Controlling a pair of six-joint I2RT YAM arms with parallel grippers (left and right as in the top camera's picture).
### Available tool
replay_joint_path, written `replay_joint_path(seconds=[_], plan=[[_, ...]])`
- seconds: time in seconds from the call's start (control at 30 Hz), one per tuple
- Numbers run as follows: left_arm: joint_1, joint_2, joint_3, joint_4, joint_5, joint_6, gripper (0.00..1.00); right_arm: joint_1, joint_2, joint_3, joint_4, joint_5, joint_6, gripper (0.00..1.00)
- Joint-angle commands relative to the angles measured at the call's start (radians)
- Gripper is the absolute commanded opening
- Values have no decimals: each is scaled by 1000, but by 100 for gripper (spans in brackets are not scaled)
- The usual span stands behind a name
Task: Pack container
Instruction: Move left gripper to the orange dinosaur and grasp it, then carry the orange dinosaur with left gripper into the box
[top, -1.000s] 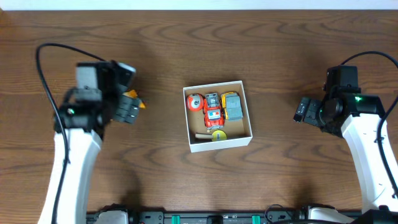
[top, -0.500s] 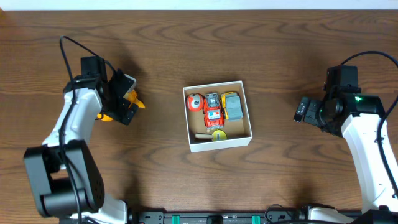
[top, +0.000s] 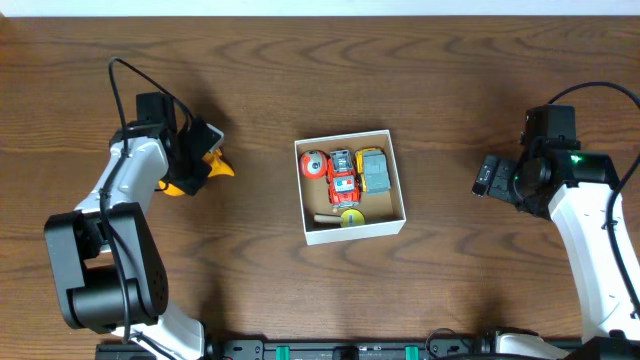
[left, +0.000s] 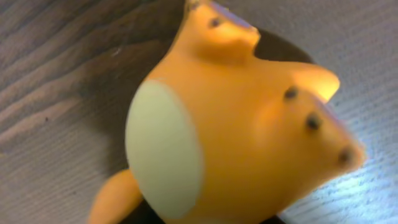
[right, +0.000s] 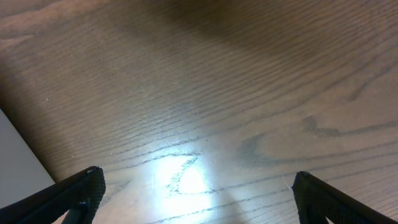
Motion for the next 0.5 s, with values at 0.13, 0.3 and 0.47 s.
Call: replay_joint_path(seconds=[0.13,0.3,0.47], plan=[[0,-25,3,-19,23,-65,6,-10,1,-3,2,14,-12,99],[-44,-190,3,-32,23,-80,6,-10,1,-3,2,14,-12,99],[-161,-408,3,-78,26,-80,6,-10,1,-3,2,14,-11,99]])
